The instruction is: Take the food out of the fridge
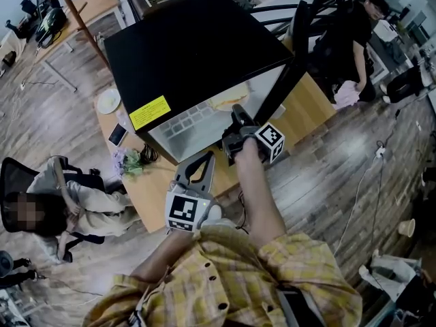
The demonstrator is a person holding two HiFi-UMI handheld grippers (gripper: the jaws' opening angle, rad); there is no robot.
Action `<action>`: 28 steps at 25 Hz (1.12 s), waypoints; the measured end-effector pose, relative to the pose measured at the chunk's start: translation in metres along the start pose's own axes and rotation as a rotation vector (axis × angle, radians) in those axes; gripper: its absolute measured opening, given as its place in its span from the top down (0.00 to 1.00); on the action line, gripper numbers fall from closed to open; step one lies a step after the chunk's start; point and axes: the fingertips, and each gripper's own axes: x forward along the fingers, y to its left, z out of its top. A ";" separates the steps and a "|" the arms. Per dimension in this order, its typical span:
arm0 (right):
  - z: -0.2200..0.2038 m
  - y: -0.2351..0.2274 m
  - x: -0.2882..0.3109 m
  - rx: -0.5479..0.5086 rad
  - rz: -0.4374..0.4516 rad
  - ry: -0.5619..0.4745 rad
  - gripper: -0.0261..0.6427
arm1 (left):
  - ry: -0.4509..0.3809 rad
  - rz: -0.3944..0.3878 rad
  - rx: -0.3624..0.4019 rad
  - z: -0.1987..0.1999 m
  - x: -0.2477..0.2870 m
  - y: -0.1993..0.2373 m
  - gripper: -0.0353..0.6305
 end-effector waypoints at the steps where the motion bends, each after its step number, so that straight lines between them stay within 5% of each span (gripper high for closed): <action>1: 0.000 -0.001 0.002 0.003 0.001 0.001 0.74 | 0.003 -0.001 -0.010 -0.003 0.000 0.000 0.94; 4: 0.002 -0.001 0.008 -0.013 -0.013 0.003 0.76 | 0.016 -0.004 -0.024 -0.011 0.000 -0.002 0.94; 8: 0.005 -0.001 0.011 -0.031 -0.028 0.006 0.92 | 0.018 -0.002 -0.019 -0.011 0.000 -0.001 0.94; 28: -0.009 0.030 -0.048 -0.008 0.049 -0.055 0.93 | -0.022 -0.042 -0.050 -0.008 -0.018 -0.013 0.94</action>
